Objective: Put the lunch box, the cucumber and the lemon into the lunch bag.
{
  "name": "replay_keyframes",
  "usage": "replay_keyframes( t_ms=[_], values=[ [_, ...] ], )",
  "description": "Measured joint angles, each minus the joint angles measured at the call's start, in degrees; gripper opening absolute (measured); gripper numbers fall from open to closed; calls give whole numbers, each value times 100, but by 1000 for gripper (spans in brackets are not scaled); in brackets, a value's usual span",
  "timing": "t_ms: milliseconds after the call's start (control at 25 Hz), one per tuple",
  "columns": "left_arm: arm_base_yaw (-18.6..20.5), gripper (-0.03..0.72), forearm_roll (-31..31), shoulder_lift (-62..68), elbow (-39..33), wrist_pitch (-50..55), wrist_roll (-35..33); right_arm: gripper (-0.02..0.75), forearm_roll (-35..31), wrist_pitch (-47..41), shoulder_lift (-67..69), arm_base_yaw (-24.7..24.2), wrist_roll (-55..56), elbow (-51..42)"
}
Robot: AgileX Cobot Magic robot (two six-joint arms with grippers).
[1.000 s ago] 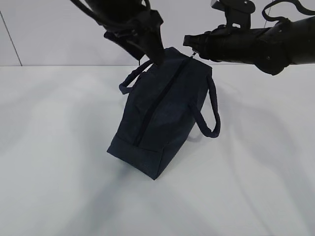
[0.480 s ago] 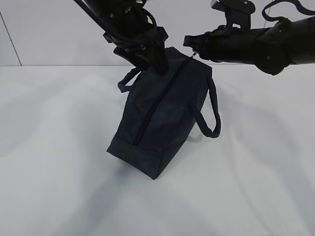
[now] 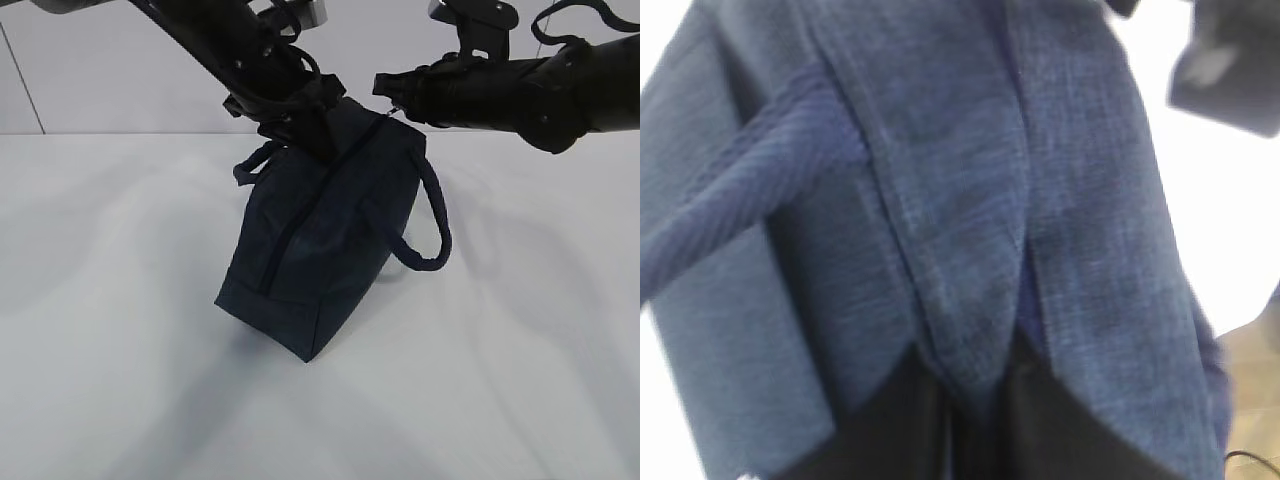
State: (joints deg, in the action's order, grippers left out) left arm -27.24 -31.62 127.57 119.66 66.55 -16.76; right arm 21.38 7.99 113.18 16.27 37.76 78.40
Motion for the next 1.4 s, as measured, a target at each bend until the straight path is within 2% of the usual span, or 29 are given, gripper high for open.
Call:
replay_keyframes(
  t_ms=[120, 440, 640, 800, 1040, 1400],
  values=[
    [0, -6, 39, 0, 0, 152, -101, 0, 0, 0, 14, 0, 0, 0],
    [0, -10, 151, -57, 0, 206, -183, 0, -22, 10, 272, 0, 19, 27],
    [0, -10, 200, -96, 0, 251, -183, 0, -349, -40, 296, 0, 52, 44],
    [0, -10, 212, -103, 0, 260, -183, 0, -967, -445, 296, -36, 302, 162],
    [-17, -10, 212, -110, 0, 263, -186, 0, -1245, -1365, 368, -48, 365, 616],
    [-141, -10, 233, -110, 0, 273, -186, 0, -1661, -1637, 673, -70, 386, 827]
  ],
)
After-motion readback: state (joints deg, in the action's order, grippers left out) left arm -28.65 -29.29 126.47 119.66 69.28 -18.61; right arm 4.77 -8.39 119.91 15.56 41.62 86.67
